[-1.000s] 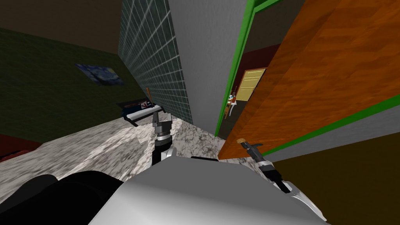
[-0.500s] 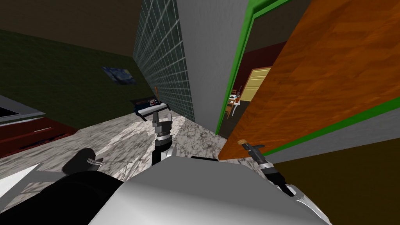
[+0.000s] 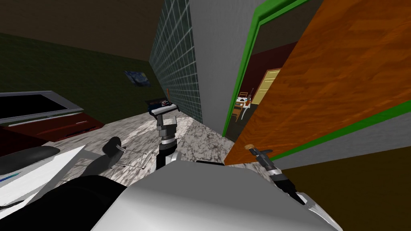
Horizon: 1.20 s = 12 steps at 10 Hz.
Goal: Pull the door open
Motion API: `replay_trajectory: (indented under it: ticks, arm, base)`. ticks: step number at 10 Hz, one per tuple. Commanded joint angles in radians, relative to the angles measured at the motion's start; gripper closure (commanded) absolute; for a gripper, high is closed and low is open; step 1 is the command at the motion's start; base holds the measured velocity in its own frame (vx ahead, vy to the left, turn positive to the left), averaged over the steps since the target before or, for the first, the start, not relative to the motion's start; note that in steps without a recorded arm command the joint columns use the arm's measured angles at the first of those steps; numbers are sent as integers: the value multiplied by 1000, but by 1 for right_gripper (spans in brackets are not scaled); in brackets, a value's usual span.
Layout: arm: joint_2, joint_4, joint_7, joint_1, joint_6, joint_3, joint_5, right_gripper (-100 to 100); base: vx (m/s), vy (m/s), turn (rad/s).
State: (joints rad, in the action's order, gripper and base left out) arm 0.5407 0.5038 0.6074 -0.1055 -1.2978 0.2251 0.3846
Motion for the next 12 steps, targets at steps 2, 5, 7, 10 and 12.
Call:
replay_trajectory:
  ticks: [2, 5, 7, 10, 12]
  arm:
    - [10, -29, -4, 5, -29, 11, 4, 100]
    - [13, -41, -4, 3, -45, 17, 9, 100]
    - [6, -28, 0, -3, -36, 13, 10, 100]
    - [8, -45, -1, 0, -52, 21, 19, 100]
    - [10, -54, -1, 2, -61, 28, 25, 100]
  base:
    - [-193, -89, 200]
    - [-147, -64, 100]
    - [-95, -47, 59]
    - [-167, -72, 170]
    - [-206, -85, 166]
